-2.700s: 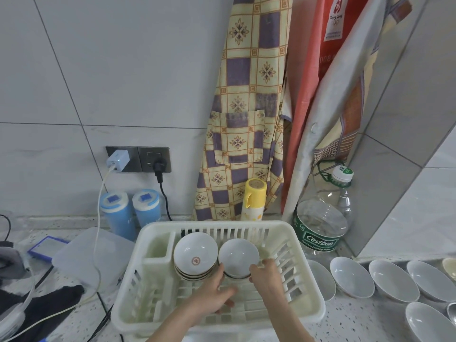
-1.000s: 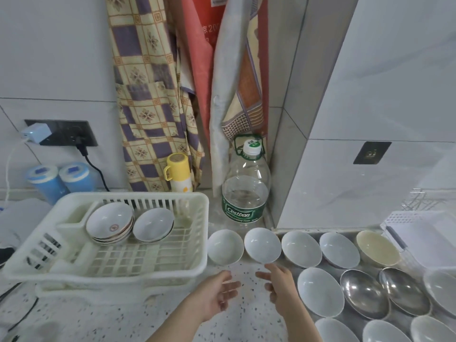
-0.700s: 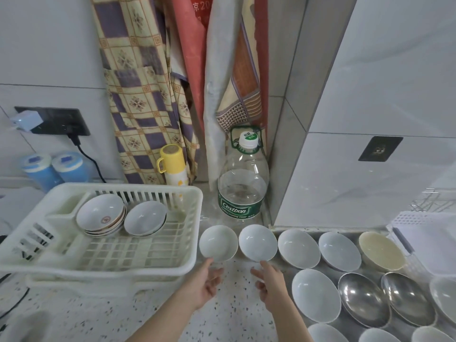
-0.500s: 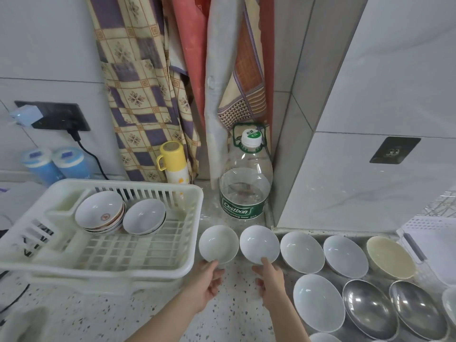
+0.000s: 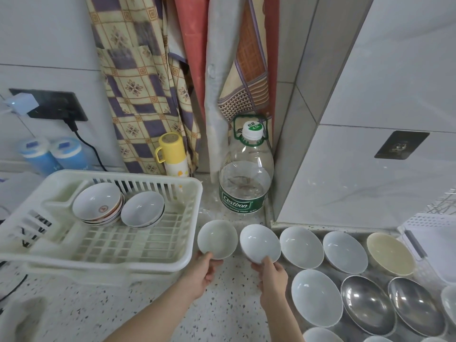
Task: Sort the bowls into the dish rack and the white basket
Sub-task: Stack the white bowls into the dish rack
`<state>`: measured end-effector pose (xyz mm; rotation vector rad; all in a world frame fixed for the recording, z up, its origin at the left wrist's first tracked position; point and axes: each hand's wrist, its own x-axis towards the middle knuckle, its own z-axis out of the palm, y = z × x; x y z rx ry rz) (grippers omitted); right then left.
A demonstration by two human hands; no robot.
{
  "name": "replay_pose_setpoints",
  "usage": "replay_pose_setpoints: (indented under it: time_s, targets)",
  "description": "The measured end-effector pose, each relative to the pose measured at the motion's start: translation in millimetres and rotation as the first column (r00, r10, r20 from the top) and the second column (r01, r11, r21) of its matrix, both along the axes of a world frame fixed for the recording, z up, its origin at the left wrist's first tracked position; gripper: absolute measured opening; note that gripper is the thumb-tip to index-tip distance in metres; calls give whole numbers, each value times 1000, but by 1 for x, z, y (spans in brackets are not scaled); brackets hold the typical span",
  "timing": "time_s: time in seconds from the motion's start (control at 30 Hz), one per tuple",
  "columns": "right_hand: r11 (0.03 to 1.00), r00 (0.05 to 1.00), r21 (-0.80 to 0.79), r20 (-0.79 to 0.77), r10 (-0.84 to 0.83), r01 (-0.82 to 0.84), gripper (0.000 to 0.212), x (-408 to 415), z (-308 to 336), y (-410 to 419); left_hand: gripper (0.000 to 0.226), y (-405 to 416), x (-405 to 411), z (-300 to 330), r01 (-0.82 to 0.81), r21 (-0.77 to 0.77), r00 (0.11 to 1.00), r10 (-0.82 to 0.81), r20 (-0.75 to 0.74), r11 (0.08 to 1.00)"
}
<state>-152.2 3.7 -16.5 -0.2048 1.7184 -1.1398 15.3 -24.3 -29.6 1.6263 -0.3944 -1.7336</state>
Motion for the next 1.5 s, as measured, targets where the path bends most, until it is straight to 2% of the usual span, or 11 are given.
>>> replay_pose_setpoints:
  time_s: [0.2,0.43,0.57,0.63,0.73,0.8,0.97,1.03,1.23,1.5]
  targets:
    - [997,999,-76,10,-31,32,16,-1,23,18,18,22,7,11,97,-15,982,-94,166,995]
    - [981,1000,-195,-14,-10,7,13,4,63,36,14,53,7,39,380,-59,875,-339,345,923]
    - [961,997,-275,-79,13,-34,27,10,92,41,29,57,6,67,466,-146,838,-383,388,873]
    - [942,996,-336,-85,-3,-25,28,13,110,44,35,57,8,87,489,-194,840,-400,368,850]
    - [889,997,-458,-56,-51,20,12,23,140,47,28,54,21,118,448,-262,883,-378,277,855]
    - [858,996,-509,-18,-89,67,15,32,155,47,17,51,38,133,400,-297,909,-334,250,867]
    - [840,993,-530,23,-119,113,18,64,164,42,17,37,99,148,333,-364,907,-191,375,870]
    - [849,994,-517,24,-108,105,17,80,160,40,15,34,126,147,289,-383,915,-135,381,877]
    - [900,990,-432,-138,-6,-55,13,132,140,27,15,28,199,137,157,-395,908,25,418,905]
    - [896,940,-376,-322,112,-235,15,192,107,0,15,24,266,125,6,-402,944,127,304,916]
